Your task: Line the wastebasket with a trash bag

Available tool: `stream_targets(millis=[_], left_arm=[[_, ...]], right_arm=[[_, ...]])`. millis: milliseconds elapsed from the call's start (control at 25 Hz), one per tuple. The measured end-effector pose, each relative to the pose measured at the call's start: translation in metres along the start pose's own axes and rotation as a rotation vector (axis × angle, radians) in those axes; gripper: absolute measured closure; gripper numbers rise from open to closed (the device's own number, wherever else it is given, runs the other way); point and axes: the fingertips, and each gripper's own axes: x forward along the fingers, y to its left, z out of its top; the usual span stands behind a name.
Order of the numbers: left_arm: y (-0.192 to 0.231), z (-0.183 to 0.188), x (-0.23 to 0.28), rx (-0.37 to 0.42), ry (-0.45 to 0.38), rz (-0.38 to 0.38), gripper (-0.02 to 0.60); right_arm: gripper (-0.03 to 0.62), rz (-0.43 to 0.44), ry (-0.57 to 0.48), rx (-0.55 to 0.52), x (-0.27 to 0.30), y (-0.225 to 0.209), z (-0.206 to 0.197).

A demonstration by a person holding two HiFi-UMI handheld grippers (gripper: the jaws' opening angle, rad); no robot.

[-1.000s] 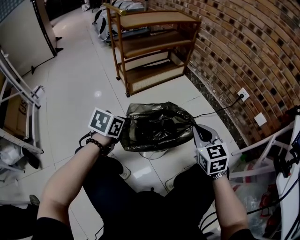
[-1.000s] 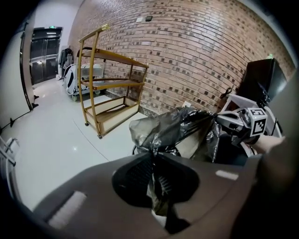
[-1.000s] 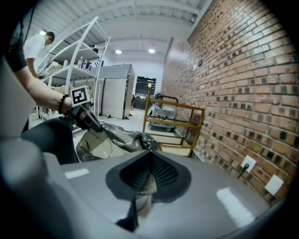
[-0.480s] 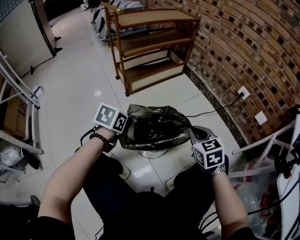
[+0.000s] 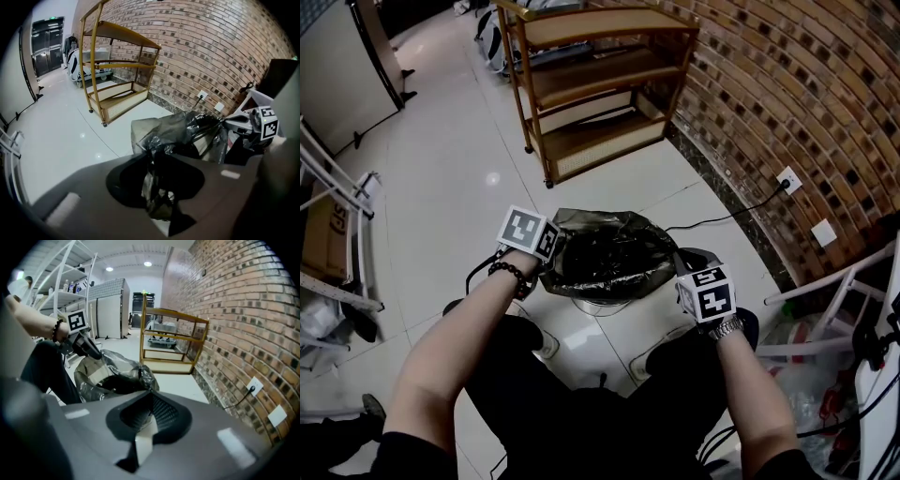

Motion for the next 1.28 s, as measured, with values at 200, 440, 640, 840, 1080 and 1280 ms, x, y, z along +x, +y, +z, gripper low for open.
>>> stream_targets(millis=[200, 440, 640, 840, 1080, 1280], left_arm=[[0.013, -0.003, 0.024, -0.018, 0.034, 0.014, 0.452], [0.027, -0.005, 0.047, -0.026, 0.067, 0.016, 0.406], [0.032, -0.006, 0.064, -0.021, 0.087, 0.009, 0.373], [0.034, -0.016, 0.073, -0.023, 0.110, 0.002, 0.353], [0.033, -0.033, 0.065, -0.073, 0.103, -0.025, 0.330], [0.030, -0.040, 0.040, -0.089, 0.071, -0.035, 0.324]], right_arm=[[0.588, -0.014, 0.046, 0.021, 0.023, -0.010, -0.012], [0.552, -0.026, 0.092, 0.048, 0.043, -0.018, -0.021], [0.446, 0.020, 0.145, 0.047, 0.058, -0.016, -0.033], [0.408, 0.039, 0.152, 0.052, 0.060, -0.010, -0.036], [0.395, 0.041, 0.102, 0.004, 0.041, 0.008, -0.026], [0.396, 0.141, 0.050, -0.141, 0.015, 0.054, -0.019]])
